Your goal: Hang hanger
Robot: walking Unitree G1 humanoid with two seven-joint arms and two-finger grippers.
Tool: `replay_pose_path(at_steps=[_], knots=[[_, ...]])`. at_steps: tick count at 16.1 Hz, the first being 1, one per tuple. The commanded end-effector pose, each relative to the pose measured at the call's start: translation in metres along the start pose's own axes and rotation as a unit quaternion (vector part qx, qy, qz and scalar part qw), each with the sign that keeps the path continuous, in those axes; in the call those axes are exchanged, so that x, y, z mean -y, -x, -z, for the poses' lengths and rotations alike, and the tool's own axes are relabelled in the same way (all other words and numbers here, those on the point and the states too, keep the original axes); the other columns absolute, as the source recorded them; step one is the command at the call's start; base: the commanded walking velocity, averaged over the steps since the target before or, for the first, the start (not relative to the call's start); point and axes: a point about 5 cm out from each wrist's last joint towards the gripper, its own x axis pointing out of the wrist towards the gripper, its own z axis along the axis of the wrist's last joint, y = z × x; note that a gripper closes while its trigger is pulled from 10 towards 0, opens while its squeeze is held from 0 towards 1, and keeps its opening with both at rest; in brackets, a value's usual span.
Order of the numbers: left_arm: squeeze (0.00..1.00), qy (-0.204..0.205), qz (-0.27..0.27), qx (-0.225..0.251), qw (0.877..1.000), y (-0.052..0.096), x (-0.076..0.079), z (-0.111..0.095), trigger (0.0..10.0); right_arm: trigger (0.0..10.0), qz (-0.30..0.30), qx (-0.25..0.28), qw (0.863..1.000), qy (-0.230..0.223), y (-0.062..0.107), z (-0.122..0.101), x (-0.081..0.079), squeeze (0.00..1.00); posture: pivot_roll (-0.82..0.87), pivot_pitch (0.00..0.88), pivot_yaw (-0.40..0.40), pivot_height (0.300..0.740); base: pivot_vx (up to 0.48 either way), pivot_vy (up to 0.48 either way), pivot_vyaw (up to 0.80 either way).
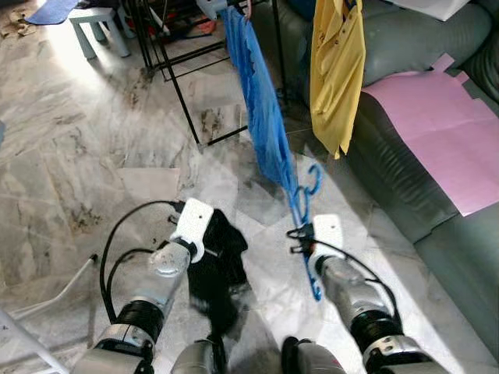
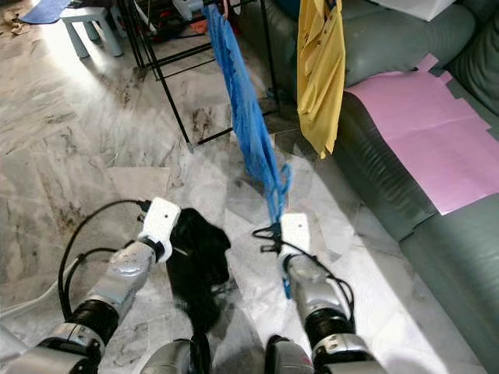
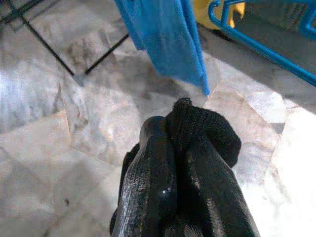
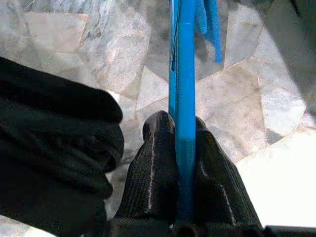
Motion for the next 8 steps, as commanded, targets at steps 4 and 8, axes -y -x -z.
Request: replay_pose_path(at_steps=[4,8], knots=[[0.0,0.023,-0.012,-0.025,0.999,0.007,0.004,0.021,10.0,10.0,0.02,-0.048,0.999,-0.015,0.011,0.042,0.007,0.0,-0.12,0.159,0.085,0.74,0.0,0.0,0.0],[0.0,-0.035,0.023,-0.025,0.999,0.017,0.017,0.035,10.0,10.0,-0.003,-0.036,0.999,0.039,0.029,0.058,0.014,0.0,-0.13,0.161,0.063,0.74,0.0,0.0,0.0]])
